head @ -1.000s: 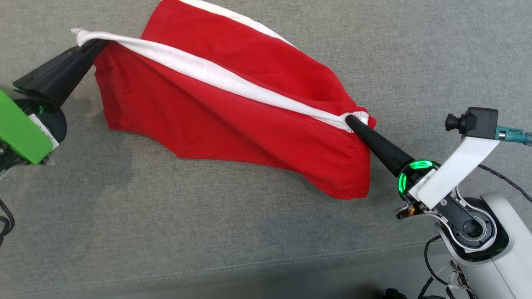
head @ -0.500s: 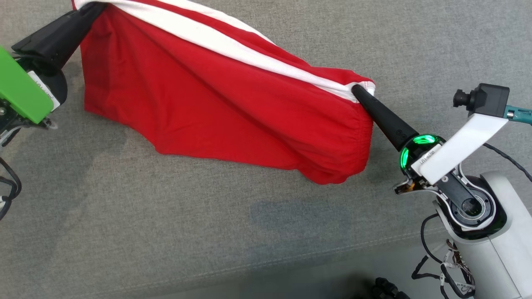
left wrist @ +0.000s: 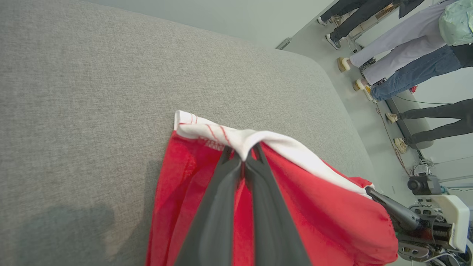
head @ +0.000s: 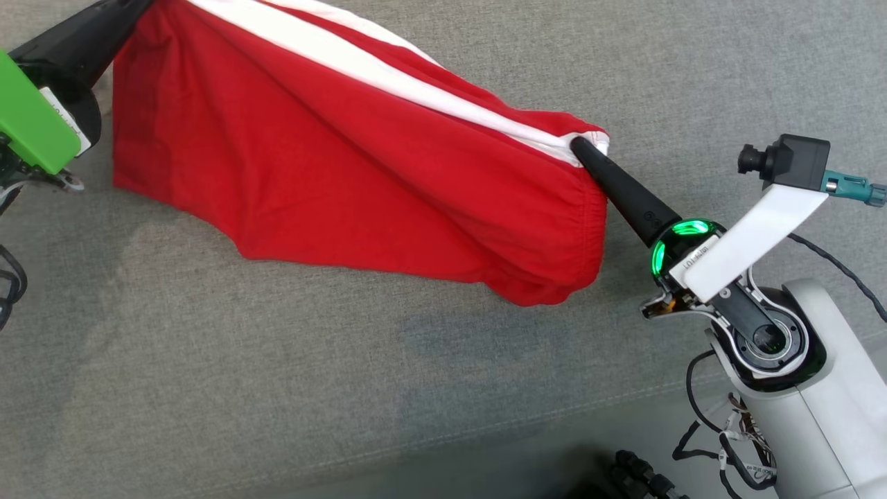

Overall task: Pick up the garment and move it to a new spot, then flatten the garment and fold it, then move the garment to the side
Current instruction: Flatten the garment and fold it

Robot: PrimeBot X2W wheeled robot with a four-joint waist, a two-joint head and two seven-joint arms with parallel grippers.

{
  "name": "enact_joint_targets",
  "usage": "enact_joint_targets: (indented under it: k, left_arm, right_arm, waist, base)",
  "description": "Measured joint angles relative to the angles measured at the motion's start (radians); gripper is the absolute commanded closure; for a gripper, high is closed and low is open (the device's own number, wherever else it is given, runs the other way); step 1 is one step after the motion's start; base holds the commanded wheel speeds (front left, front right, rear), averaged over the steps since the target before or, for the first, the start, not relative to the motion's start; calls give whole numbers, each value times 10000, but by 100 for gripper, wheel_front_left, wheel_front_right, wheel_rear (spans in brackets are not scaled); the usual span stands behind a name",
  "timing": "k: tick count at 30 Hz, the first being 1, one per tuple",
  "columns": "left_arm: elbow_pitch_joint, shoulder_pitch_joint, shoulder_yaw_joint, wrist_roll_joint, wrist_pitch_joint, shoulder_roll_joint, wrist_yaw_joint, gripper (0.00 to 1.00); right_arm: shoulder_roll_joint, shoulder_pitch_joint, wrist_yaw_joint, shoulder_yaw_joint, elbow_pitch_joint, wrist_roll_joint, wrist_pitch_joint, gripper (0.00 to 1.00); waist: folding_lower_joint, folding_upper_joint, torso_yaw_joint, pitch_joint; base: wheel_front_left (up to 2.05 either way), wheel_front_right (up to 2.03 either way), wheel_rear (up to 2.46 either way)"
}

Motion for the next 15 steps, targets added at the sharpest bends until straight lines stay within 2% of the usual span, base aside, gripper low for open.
enact_joint_targets:
  k: [1,3,9,13,14,15]
  left_arm:
    - [40,-29,-17,0,2,-38,0,98]
    - [144,-105,-109,12,35,-155,-21,85]
    - [474,-218,-213,169,88,-336,-127,92]
    - [694,-403,-303,368,134,-366,-159,87]
    - [731,-441,-318,389,174,-366,-161,78]
    - [777,-470,-328,435,174,-368,-161,67]
  right_arm:
    - [17,-11,0,-15,15,-19,-48,100]
    - [42,-20,0,-111,81,-61,-184,100]
    - [46,-104,96,-84,182,-81,-219,100]
    - [61,-105,102,-4,255,-84,-219,100]
    - [71,-105,102,12,276,-86,-219,94]
    - [81,-105,104,19,295,-86,-219,78]
  waist:
    - [0,0,-31,23]
    - [0,0,-80,72]
    - [0,0,-163,124]
    - [0,0,-213,149]
    - [0,0,-227,155]
    - [0,0,-242,163]
  base:
    - [0,0,0]
    - [0,0,0]
    - [0,0,0]
    - [0,0,0]
    - [0,0,0]
    - [0,0,0]
